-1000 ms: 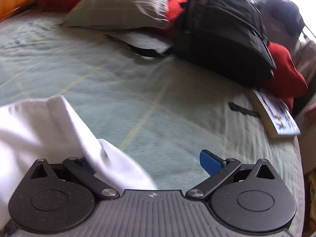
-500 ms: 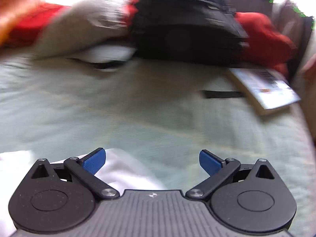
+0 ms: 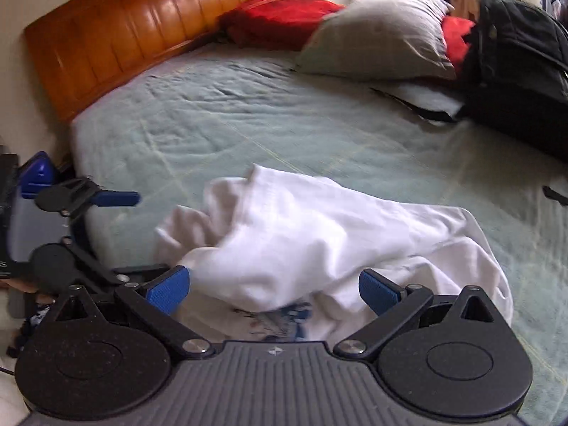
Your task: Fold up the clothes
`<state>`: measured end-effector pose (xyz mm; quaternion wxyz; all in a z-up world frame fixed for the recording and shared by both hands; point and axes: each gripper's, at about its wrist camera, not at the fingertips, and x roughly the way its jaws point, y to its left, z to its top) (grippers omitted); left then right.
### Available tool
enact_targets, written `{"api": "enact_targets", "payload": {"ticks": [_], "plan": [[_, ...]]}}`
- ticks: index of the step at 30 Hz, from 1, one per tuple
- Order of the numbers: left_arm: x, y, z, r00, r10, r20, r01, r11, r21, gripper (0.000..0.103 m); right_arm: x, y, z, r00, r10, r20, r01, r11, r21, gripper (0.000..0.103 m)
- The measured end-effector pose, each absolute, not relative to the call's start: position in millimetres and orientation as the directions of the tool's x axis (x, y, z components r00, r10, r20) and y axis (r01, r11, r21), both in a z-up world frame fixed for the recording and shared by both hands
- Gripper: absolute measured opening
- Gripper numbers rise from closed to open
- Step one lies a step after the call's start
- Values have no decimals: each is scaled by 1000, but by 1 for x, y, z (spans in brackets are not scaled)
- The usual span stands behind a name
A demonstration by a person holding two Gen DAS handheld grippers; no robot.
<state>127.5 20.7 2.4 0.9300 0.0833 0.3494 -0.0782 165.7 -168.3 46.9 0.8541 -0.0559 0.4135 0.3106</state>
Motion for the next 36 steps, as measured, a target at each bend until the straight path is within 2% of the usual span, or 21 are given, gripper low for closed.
{"api": "enact_targets", "payload": {"ticks": [5, 10, 13, 16, 27, 29, 34, 36], "plan": [[116, 30, 2, 749, -75, -659, 185, 978, 98, 102, 165, -133, 53, 487, 424, -764, -593, 802, 67, 103], [106, 43, 0, 749, -67, -659, 160, 984, 82, 102, 167, -93, 22, 475, 263, -840, -620, 777, -108, 103], [105, 48, -1, 748, -65, -661, 157, 984, 80, 102, 182, -92, 11, 554, 162, -816, -558, 801, -219, 103], [105, 52, -2, 748, -72, -660, 159, 984, 73, 102, 213, -113, 16, 578, 161, -800, -471, 866, -166, 103], [124, 64, -10, 732, -64, -679, 140, 988, 58, 102, 322, -176, 1, 622, -52, -781, -187, 959, -213, 103], [125, 64, -10, 731, -66, -679, 143, 988, 59, 102, 321, -188, 8, 618, -17, -786, -166, 974, -152, 103], [129, 61, -11, 726, -65, -685, 142, 988, 57, 102, 275, -200, 39, 615, 207, -761, -276, 960, 39, 103], [130, 59, -12, 725, -70, -685, 149, 987, 57, 102, 255, -197, 42, 595, 240, -767, -333, 942, 37, 103]]}}
